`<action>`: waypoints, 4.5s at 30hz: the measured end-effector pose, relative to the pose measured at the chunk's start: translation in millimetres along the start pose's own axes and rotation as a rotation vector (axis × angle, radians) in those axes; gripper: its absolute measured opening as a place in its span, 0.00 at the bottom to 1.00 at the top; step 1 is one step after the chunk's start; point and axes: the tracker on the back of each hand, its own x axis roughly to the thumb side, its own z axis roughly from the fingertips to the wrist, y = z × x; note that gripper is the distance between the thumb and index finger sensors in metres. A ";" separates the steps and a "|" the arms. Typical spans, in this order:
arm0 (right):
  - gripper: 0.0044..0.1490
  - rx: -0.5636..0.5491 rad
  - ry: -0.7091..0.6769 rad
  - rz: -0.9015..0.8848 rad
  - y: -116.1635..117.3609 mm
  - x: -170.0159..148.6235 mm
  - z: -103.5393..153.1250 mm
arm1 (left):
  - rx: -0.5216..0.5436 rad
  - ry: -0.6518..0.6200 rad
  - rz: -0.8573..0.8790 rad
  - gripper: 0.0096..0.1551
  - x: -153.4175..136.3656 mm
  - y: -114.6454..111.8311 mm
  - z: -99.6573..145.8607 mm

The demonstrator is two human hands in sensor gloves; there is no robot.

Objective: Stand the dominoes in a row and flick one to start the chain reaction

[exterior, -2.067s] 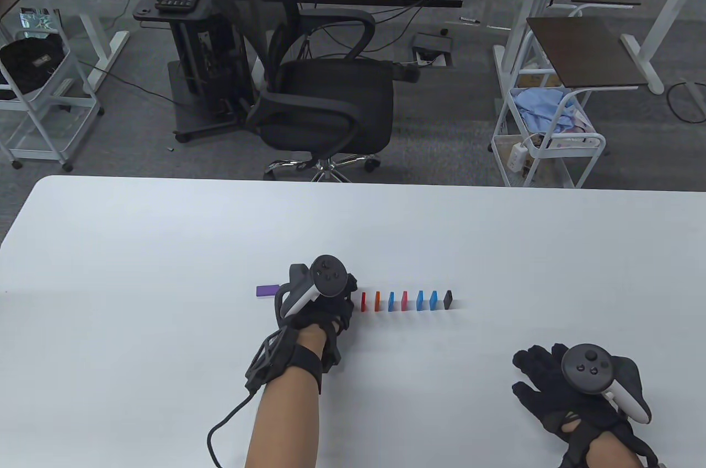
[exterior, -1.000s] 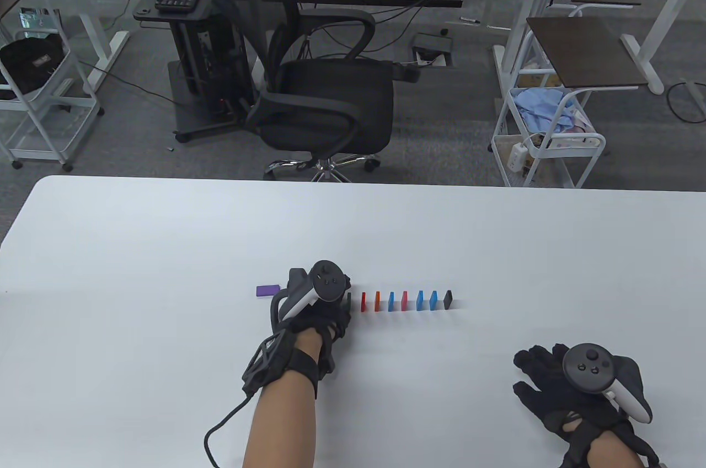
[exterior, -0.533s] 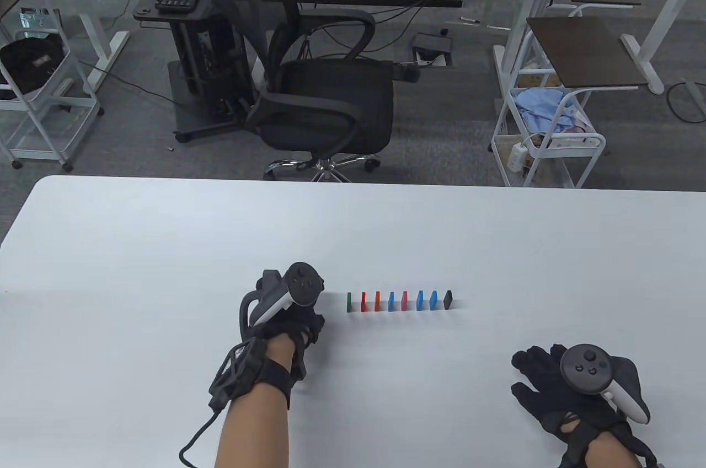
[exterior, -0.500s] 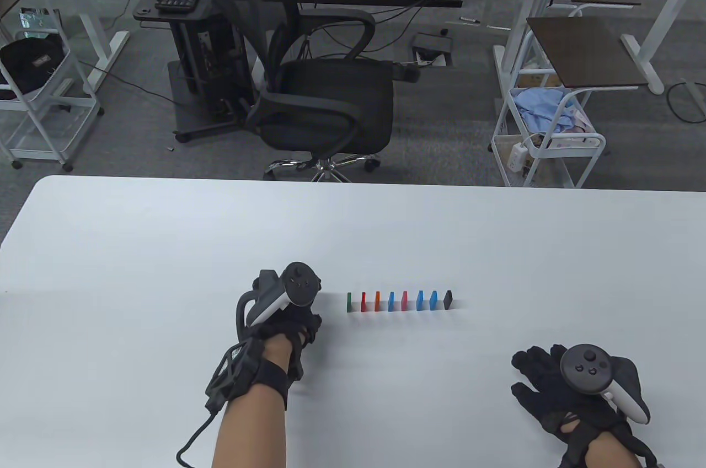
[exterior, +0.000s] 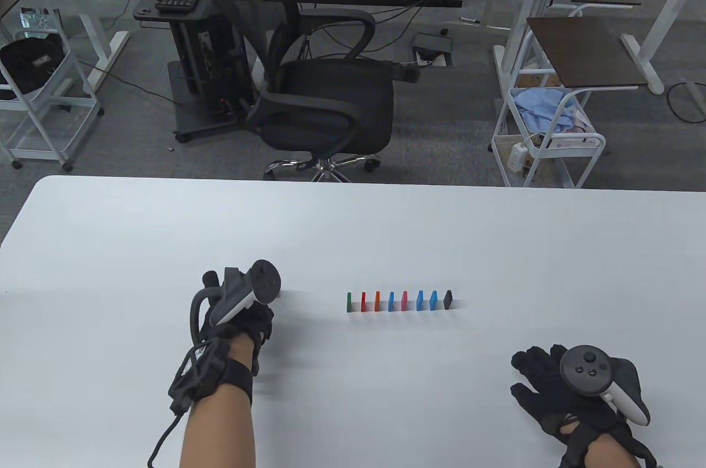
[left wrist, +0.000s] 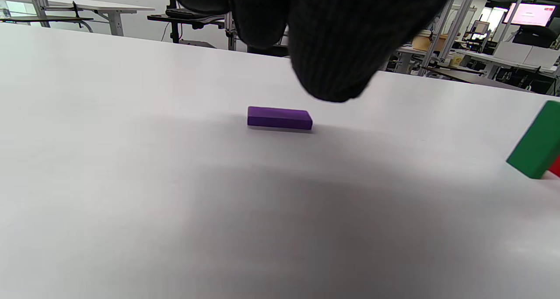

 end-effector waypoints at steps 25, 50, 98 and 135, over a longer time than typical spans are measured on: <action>0.40 0.002 0.013 0.002 0.9 0.0 -0.2 | -0.040 0.077 -0.160 0.39 18.2 -28.3 -50.5; 0.40 0.007 0.024 0.008 1.0 -1.0 -0.6 | -0.023 -0.026 -0.452 0.33 45.0 -28.8 -52.1; 0.40 0.011 -0.008 -0.008 2.9 1.9 -0.1 | 0.065 -0.246 0.304 0.31 68.5 -11.8 -25.2; 0.40 0.020 0.000 -0.004 2.2 1.8 -0.5 | 0.010 -0.210 0.315 0.32 78.4 -48.2 -38.3</action>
